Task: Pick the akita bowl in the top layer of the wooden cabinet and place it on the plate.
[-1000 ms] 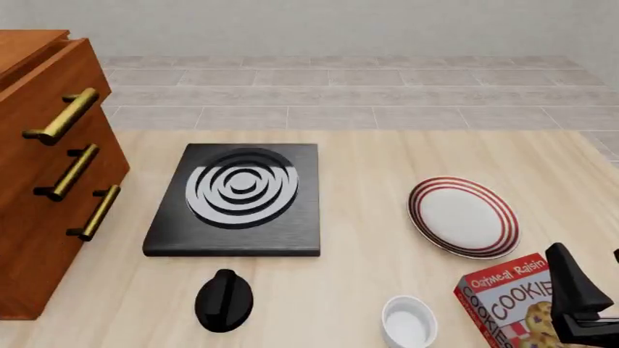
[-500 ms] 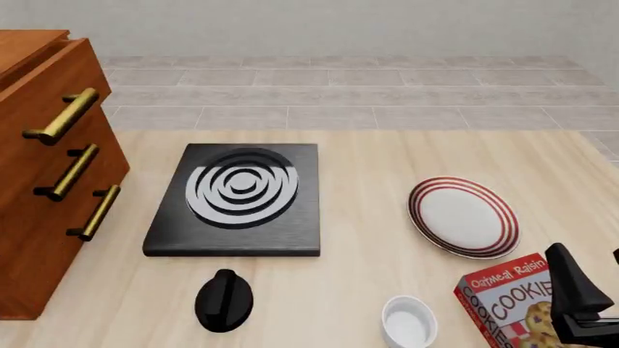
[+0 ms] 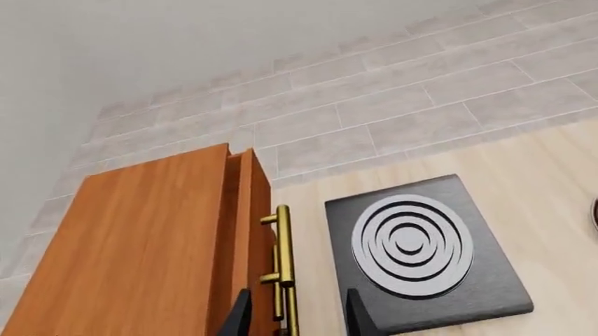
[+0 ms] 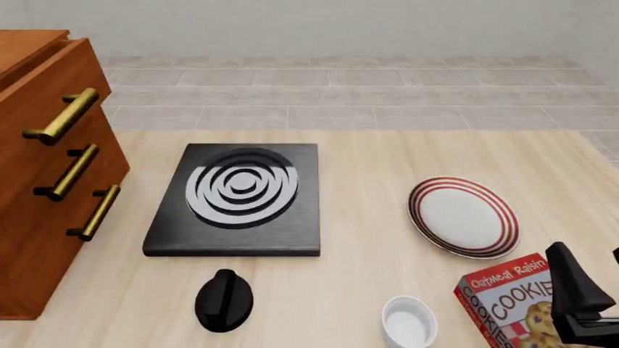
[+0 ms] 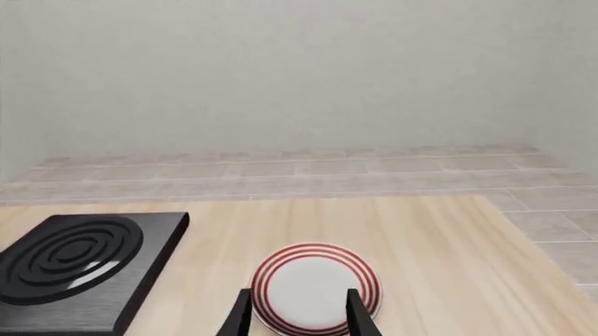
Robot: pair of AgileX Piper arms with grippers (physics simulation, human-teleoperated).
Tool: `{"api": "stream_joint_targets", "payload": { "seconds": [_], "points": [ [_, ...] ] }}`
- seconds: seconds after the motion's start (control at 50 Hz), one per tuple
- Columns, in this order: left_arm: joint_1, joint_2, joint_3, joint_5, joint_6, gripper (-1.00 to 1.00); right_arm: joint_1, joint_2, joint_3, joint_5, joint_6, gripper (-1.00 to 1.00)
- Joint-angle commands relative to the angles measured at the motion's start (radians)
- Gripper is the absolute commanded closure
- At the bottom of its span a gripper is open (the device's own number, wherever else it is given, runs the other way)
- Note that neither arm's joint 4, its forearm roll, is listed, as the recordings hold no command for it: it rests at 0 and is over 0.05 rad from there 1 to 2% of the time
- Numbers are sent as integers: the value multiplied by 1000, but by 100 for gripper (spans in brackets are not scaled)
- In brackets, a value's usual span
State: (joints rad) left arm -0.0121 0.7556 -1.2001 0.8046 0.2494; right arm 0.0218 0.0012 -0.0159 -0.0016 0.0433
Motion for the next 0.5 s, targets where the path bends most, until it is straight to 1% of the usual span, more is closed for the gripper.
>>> {"api": "stream_joint_targets", "payload": {
  "seconds": [0.02, 0.1, 0.2, 0.26, 0.32, 0.38, 0.4, 0.44, 0.46, 0.5],
  "points": [
    [9, 31, -47, 70, 17, -100, 4, -1, -1, -5, 5, -100],
    [23, 42, -65, 95, 38, -100, 7, -1, -1, -6, 4, -100],
    [24, 56, -87, 121, 38, -100, 5, -1, -3, -8, 7, -100],
    [29, 79, -104, 139, 14, -100, 3, -1, -3, -9, 9, -100],
    [28, 92, -97, 152, 0, -100, 1, -1, -5, -9, 11, -100],
    [42, 96, -96, 157, 17, -100, 2, -1, -5, -10, 12, -100],
    [63, 96, -94, 156, 40, -100, 2, -1, -5, -10, 10, -100],
    [58, 98, -97, 163, 35, -100, 3, -1, -6, -10, 10, -100],
    [43, 112, -95, 189, 14, -100, 3, -1, -6, -10, 10, -100],
    [46, 116, -102, 196, 14, -100, 4, -1, -6, -9, 10, -100]
  ]
}}
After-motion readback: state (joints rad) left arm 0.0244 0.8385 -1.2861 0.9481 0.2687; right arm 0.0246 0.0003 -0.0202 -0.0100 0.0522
